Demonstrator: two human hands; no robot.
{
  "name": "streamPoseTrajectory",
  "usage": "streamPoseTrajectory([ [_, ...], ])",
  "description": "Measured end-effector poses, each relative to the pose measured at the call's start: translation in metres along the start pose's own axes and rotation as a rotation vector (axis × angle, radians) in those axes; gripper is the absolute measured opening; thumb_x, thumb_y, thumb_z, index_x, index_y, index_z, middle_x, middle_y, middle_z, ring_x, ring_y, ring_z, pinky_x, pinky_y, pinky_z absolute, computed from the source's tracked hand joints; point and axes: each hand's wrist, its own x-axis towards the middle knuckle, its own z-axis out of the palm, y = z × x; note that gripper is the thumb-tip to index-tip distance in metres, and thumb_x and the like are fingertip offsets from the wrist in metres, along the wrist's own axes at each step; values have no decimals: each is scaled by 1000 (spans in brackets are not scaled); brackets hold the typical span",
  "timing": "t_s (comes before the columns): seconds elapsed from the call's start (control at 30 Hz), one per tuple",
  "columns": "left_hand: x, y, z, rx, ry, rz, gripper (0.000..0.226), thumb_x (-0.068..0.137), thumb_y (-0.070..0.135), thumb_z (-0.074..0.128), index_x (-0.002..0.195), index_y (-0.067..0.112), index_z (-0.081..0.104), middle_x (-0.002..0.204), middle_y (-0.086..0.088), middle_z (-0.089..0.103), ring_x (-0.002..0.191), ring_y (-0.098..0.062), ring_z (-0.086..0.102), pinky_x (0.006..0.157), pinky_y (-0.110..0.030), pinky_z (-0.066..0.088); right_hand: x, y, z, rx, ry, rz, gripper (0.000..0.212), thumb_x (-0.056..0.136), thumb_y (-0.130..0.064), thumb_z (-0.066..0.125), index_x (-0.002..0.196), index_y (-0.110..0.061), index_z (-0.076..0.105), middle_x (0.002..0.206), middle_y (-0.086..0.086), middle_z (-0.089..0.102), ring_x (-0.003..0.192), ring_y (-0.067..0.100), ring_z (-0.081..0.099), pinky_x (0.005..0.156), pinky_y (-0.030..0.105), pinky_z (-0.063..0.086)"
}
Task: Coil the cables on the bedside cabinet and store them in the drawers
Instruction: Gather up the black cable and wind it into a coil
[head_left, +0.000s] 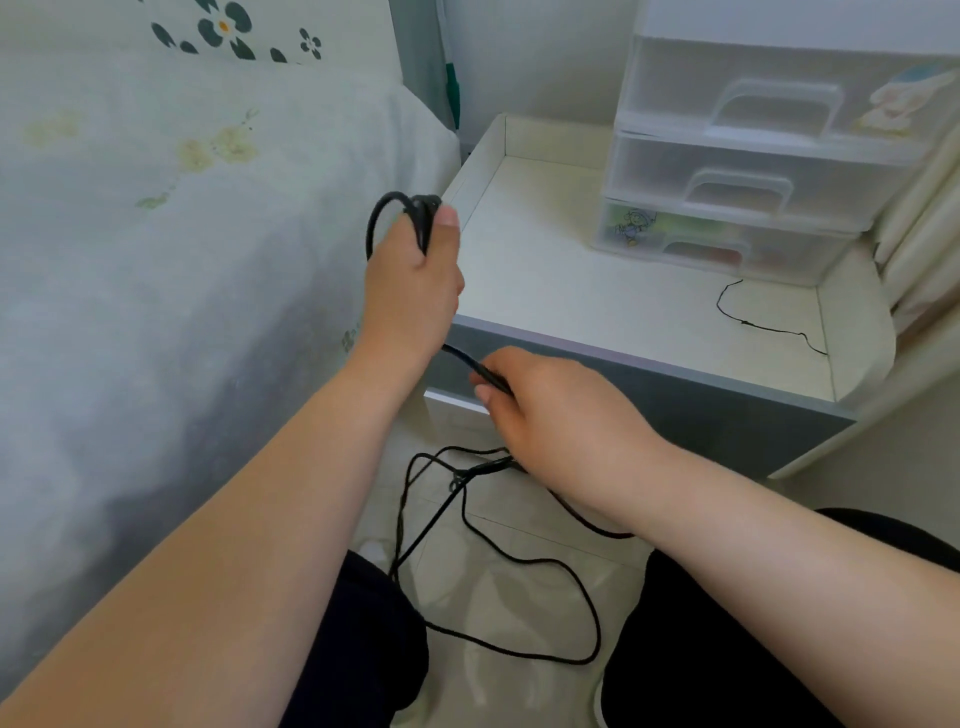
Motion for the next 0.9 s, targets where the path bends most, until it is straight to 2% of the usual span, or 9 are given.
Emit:
streamPoseTrajectory([
  [0.1, -2, -8, 4, 275, -169, 72, 35, 99, 41, 39, 72, 19, 40, 59, -2, 51, 49, -11, 48, 57, -35, 43, 6, 6, -11, -37, 15, -9, 26, 99, -34, 38, 105, -17, 57, 87, 3, 65, 80, 26, 59, 72, 38, 49],
  [0.2, -6, -11, 5, 402, -321, 89, 45, 99, 49, 32, 76, 13, 44, 57, 2, 57, 51, -11, 52, 53, -19, 42, 10, 11, -22, -4, 44, -15, 22, 98, -36, 42, 108, -30, 60, 89, -5, 66, 85, 20, 59, 71, 33, 46],
  [0.3, -13, -3, 2, 258, -481, -12, 58, 100, 52, 19, 67, 11, 44, 41, 3, 50, 43, -13, 50, 47, -17, 41, 14, 18, -33, 9, 166, 5, 17, 91, -46, 51, 90, -34, 63, 75, -10, 58, 78, 15, 55, 62, 29, 38],
  [0.43, -23, 7, -1, 143, -725, -180, 81, 84, 73, 3, 50, 12, 44, 42, -5, 47, 40, -18, 46, 48, -22, 41, 25, 36, -46, 59, 296, 100, 43, 69, -64, 64, 72, -23, 56, 64, -8, 56, 63, 12, 49, 59, 30, 38],
  [0.5, -26, 11, -2, -65, -870, -299, 77, 72, 80, 12, 56, 13, 44, 42, -3, 39, 35, -16, 37, 46, -24, 38, 31, 43, -49, 125, 276, 138, 47, 64, -66, 66, 67, -22, 52, 59, -8, 51, 58, 10, 46, 56, 31, 36],
  [0.57, -29, 12, -6, -206, -980, -355, 65, 75, 72, 39, 65, 8, 47, 41, 3, 31, 32, -10, 29, 40, -20, 33, 37, 48, -50, 332, 185, 94, 38, 69, -53, 73, 67, -20, 53, 58, -8, 49, 55, 10, 42, 58, 30, 39],
  [0.63, -30, 13, -10, -295, -1013, -379, 50, 75, 56, 54, 66, 7, 51, 39, 6, 29, 30, -5, 27, 36, -17, 30, 43, 53, -51, 583, 74, 28, 22, 78, -32, 73, 78, -17, 57, 59, -1, 50, 56, 10, 44, 57, 30, 44],
  [0.77, -29, 21, -16, -527, -947, -498, 44, 77, 59, 36, 67, 17, 43, 33, 9, 28, 24, -2, 27, 31, -13, 29, 51, 66, -51, 870, 43, 49, 8, 87, -21, 65, 87, -15, 58, 56, -1, 45, 50, 11, 40, 53, 25, 45],
  [0.9, -30, 27, -21, -633, -911, -542, 53, 74, 68, 25, 65, 18, 40, 28, 11, 26, 21, -1, 25, 28, -12, 25, 53, 66, -36, 924, -44, 82, 33, 96, -36, 46, 76, -10, 52, 57, 0, 47, 49, 11, 43, 54, 19, 44],
])
